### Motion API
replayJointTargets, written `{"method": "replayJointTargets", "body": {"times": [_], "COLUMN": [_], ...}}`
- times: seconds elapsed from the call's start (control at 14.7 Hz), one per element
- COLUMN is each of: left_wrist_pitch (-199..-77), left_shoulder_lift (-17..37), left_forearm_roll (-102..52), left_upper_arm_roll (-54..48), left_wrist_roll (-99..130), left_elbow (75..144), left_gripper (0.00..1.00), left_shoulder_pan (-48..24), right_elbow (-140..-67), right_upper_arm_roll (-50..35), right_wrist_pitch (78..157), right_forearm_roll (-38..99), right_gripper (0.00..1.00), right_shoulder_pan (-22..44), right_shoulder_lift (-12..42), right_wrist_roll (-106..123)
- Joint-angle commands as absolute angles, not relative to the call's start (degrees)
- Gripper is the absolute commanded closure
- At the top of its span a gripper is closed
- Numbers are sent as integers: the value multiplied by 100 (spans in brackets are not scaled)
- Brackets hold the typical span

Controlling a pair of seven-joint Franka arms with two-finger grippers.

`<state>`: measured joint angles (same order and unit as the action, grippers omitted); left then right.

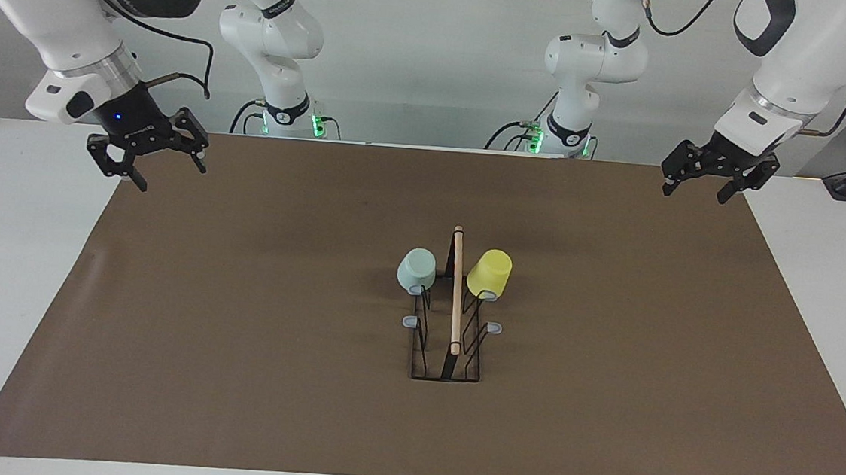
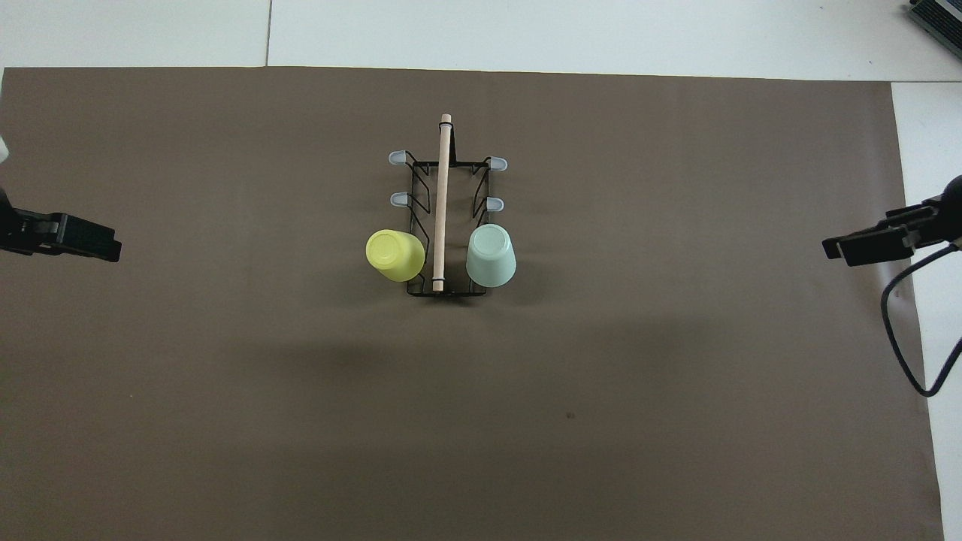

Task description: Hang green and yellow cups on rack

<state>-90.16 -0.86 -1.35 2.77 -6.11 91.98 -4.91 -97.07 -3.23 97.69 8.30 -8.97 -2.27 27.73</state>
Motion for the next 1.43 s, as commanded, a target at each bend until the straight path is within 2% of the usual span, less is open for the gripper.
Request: {"method": "replayJointTargets", "body": {"times": [0.0, 0.68, 0.95, 1.09, 1.36], "left_wrist_pitch": [-8965, -8965, -8965, -8965, -8965], "left_shoulder_lift": [-211, -211, -211, -211, -211], "left_forearm_roll": [-62, -70, -62, -62, -70], "left_upper_arm_roll": [237, 237, 237, 237, 237], "left_wrist_roll": [-571, -571, -571, -571, -571], "left_elbow": [9308, 9299, 9308, 9299, 9308], "left_gripper": [0, 0, 0, 0, 0], "left_shoulder_pan": [-457, -457, -457, -457, -457], "right_elbow": [-9765, -9729, -9790, -9939, -9800], "right_upper_arm_roll": [-352, -334, -501, -545, -536], "right_wrist_pitch": [9598, 8017, 8076, 8575, 9008], "right_forearm_roll": [633, 624, 659, 668, 650], "right_gripper": [0, 0, 0, 0, 0], "right_shoulder_pan": [-914, -923, -905, -783, -773], "right_shoulder_lift": [-500, -1397, -1441, -1459, -977], "right_wrist_roll": [2550, 716, 220, 211, 325]}}
